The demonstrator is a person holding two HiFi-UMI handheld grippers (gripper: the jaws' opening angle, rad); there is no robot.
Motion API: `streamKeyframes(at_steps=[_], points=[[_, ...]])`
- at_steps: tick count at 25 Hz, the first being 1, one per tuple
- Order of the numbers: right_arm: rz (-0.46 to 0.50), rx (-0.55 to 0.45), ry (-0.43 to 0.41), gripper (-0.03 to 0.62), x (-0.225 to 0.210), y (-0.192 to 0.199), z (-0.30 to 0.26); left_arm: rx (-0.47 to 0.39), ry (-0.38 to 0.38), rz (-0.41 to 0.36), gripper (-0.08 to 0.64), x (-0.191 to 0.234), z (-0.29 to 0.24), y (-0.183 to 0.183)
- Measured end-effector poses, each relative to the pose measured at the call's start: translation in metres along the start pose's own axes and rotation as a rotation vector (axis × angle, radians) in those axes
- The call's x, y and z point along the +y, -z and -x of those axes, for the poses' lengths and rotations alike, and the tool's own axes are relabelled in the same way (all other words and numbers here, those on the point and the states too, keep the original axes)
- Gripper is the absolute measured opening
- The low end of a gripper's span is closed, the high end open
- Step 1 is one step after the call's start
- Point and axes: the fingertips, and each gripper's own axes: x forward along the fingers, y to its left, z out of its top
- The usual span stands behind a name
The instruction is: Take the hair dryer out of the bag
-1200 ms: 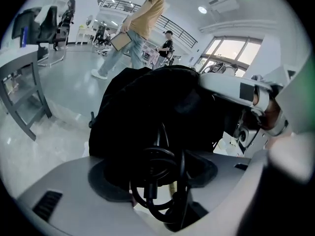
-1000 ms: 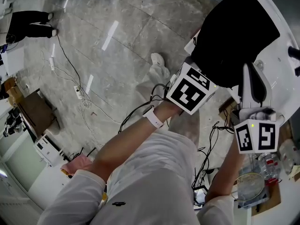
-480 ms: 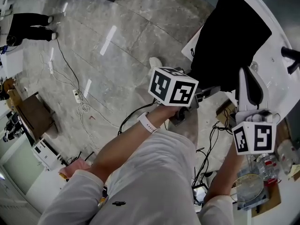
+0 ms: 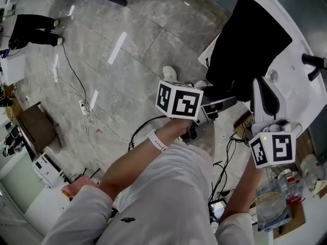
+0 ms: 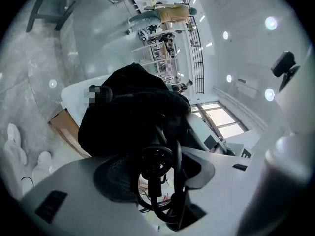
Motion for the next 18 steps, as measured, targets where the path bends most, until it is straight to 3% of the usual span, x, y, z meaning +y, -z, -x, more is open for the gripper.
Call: streamKeyframes(at_steps=[12, 18], points=[[0.009, 0.07, 0.021, 0.031, 0.002, 0.003, 0.004, 0.027, 0.005, -0.033, 0.204, -0.023, 0.023, 0.029], [0.019, 0.084, 0.019, 0.031, 0.0, 0.001, 0.0, 0.031, -0.027, -0.072, 0.196, -0.026, 0.034, 0.041]])
